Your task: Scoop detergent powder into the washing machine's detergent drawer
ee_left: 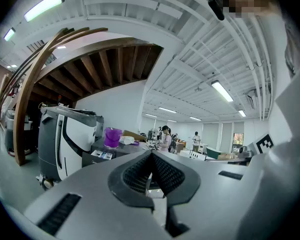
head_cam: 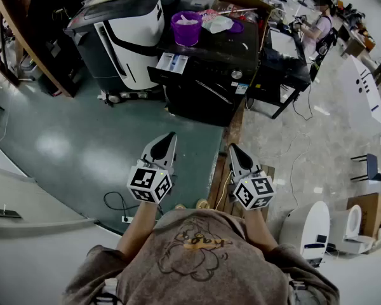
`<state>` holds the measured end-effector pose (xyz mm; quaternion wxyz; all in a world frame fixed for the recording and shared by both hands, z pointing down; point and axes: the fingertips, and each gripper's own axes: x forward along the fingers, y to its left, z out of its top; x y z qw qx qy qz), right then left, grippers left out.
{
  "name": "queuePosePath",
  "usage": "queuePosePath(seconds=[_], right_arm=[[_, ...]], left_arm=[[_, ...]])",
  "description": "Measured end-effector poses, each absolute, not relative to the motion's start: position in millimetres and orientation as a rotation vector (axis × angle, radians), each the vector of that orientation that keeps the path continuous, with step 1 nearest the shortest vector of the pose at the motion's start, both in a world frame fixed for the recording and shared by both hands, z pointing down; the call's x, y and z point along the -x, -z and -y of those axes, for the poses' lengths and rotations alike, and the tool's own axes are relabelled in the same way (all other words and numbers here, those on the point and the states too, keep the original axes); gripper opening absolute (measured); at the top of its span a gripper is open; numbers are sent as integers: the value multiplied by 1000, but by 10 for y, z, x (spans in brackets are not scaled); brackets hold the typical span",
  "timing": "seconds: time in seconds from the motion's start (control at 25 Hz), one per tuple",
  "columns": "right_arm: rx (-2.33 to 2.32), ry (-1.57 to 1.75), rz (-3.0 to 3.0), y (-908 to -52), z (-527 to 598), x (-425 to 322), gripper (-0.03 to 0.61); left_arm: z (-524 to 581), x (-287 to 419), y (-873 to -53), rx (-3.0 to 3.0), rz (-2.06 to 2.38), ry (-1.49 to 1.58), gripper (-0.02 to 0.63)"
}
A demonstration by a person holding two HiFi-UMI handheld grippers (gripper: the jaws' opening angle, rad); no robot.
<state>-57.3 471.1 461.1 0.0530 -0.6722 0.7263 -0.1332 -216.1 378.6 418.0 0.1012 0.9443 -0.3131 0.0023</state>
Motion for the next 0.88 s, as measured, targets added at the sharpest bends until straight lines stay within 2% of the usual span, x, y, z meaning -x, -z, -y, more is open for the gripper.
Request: queuePosePath(seconds=[0.52, 0.88], right_arm=[[2094, 402, -2219, -4706, -4663, 902, -9], [2140, 421, -2179, -4845, -4396, 862, -9]], left_arm=[[-3714, 2449, -4266, -2786, 927, -25, 20], [-3455, 2416, -4396, -2787, 876, -29, 20]])
